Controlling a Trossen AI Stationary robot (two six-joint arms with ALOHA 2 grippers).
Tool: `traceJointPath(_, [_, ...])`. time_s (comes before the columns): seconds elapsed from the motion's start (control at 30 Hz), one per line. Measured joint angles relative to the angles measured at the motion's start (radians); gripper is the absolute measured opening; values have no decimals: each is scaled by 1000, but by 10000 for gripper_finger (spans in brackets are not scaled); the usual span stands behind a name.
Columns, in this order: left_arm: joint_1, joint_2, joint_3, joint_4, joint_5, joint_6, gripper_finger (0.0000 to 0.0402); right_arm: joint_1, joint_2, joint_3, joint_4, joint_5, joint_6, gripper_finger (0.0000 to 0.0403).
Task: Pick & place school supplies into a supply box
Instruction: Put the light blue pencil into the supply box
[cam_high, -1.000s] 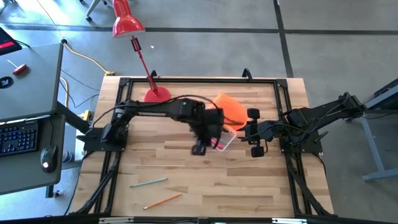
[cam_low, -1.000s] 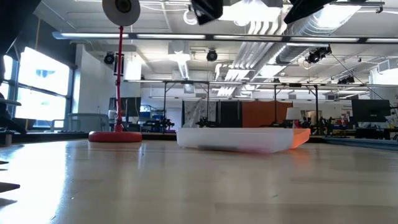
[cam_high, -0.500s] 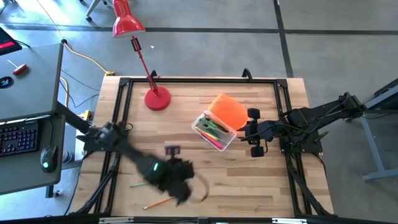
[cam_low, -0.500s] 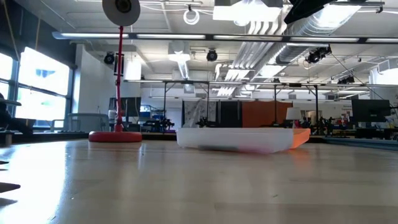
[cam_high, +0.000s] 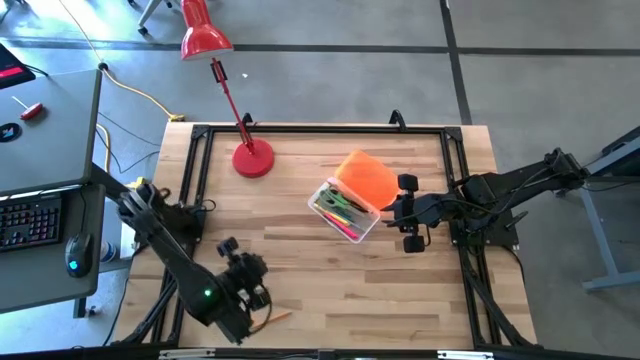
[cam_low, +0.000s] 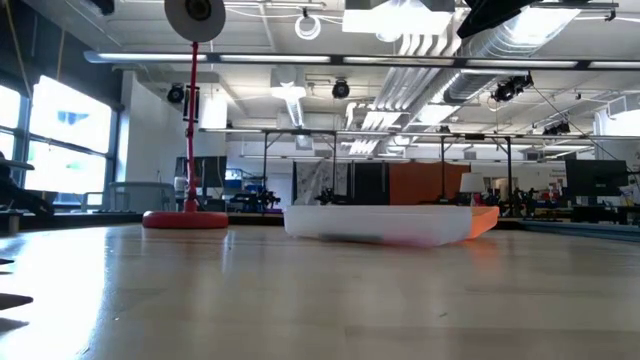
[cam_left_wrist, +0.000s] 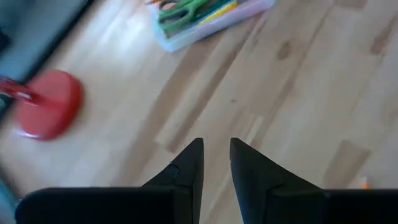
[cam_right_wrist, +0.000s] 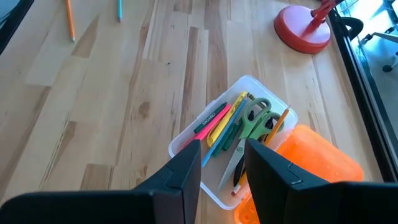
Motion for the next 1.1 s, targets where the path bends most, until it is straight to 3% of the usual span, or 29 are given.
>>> traceJointPath(0.23, [-72, -85, -364, 488, -24, 8, 111, 0, 0, 0, 2, -28, -1, 103])
traceJointPath(0.33, [-90, -83, -461, 597, -45, -26, 111, 0, 19, 0, 58, -40, -3, 103])
traceJointPath(0.47, [-96, -83, -531, 650, -108, -104, 111, 2, 108, 0, 186, -45, -52, 103])
traceJointPath(0.57, [-103, -83, -543, 706, -84, -114, 111, 2, 194, -1, 253, -69, -104, 103])
traceJointPath(0.7, [-155, -79, -586, 927, -115, -30, 111, 2, 262, -2, 279, -97, -128, 103])
traceJointPath(0.87, [-215, -68, -692, 1147, -206, 37, 111, 2, 286, -2, 279, -98, -131, 103])
traceJointPath(1.1, [-209, -68, -837, 1209, -213, -51, 111, 2, 286, -2, 286, -98, -132, 103])
